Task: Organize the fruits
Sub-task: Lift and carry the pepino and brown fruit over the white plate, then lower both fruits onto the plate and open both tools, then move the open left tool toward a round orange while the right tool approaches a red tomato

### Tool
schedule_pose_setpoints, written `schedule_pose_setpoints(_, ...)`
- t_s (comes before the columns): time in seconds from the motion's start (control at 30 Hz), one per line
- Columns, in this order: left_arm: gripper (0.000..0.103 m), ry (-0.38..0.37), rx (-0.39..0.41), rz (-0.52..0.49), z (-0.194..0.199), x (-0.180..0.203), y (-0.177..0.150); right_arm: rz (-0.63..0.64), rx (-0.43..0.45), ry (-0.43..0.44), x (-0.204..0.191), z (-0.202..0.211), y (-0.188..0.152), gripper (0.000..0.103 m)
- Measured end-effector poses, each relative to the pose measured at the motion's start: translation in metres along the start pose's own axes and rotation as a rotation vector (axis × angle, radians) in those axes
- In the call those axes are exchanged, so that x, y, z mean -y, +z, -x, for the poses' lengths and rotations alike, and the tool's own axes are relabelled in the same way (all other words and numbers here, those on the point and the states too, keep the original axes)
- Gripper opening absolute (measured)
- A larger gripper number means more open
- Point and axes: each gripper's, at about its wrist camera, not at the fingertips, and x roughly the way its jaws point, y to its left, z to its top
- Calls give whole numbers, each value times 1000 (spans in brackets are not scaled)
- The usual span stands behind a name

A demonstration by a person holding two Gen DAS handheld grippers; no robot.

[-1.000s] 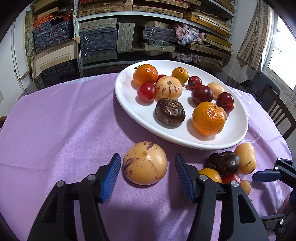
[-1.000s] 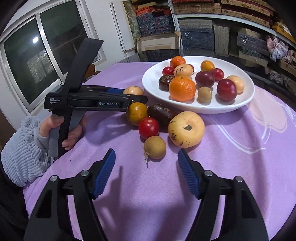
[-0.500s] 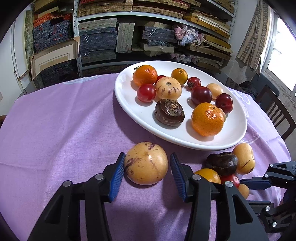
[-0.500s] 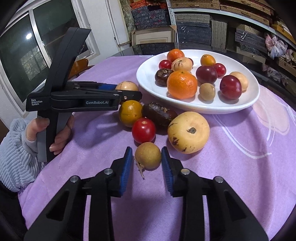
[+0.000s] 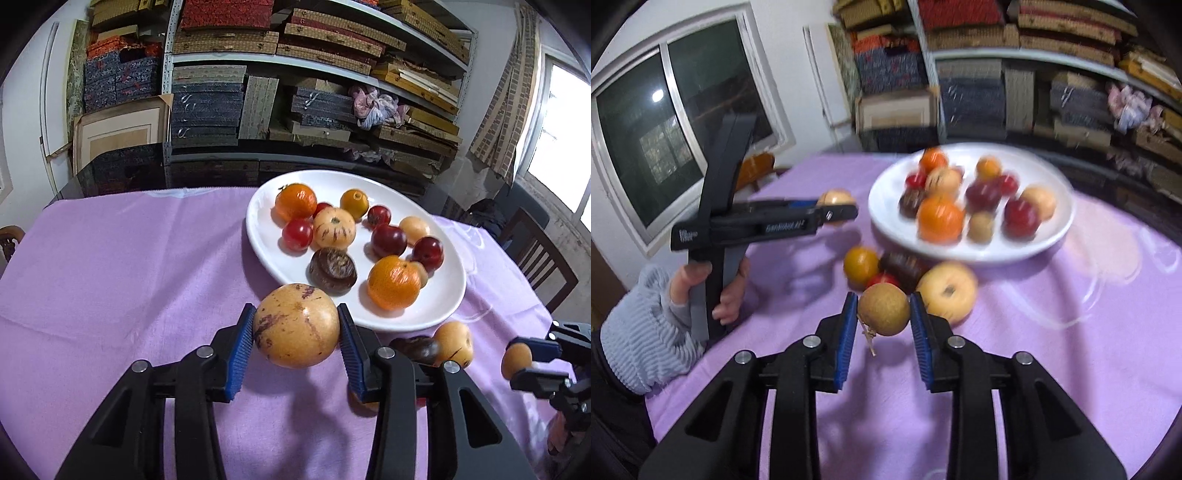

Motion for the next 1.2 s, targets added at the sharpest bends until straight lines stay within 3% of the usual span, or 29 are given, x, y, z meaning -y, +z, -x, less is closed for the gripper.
schedule_pose_setpoints(0.1, 44, 7, 10, -33, -1, 13, 31, 4, 36, -74, 17, 6, 38, 28)
schedule_pose_setpoints(0.23, 44, 10, -27, -64, -25, 31, 56, -35, 47, -140, 45, -16, 75, 28)
schedule_pose_setpoints(0.6, 45, 34, -116, 8, -74, 6, 47, -147, -85, -164, 87, -128, 105, 29)
schedule_pose_setpoints(0.67, 45, 38, -112, 1, -73, 5, 48, -161, -107, -154, 90, -138, 103, 36)
schedule_pose_setpoints(0.77, 46, 41, -104, 6, -67, 4, 49, -192, -62, -140, 93, -121, 101, 59)
schedule_pose_setpoints(0.83, 58, 36, -84, 9, -55, 2, 50, -193, -1, -120, 90, -90, 99, 63)
schedule_pose_setpoints(0.9, 72, 51, -56, 10, -36, 0, 47, -162, 72, -129, 79, -45, 92, 78)
schedule_pose_setpoints(0.97, 76, 62, -39, -2, -17, 1, 39, -134, 150, -153, 66, -5, 77, 99)
schedule_pose_setpoints(1.07, 82, 82, -44, -47, 2, 11, 19, -112, 231, -148, 51, 37, 39, 99)
schedule_pose_setpoints(1.1, 87, 99, -46, -59, 6, 14, 11, -116, 246, -146, 50, 44, 25, 99)
schedule_pose_setpoints(1.2, 88, 118, -50, -102, 9, 30, -12, -165, 250, -170, 56, 43, -21, 99)
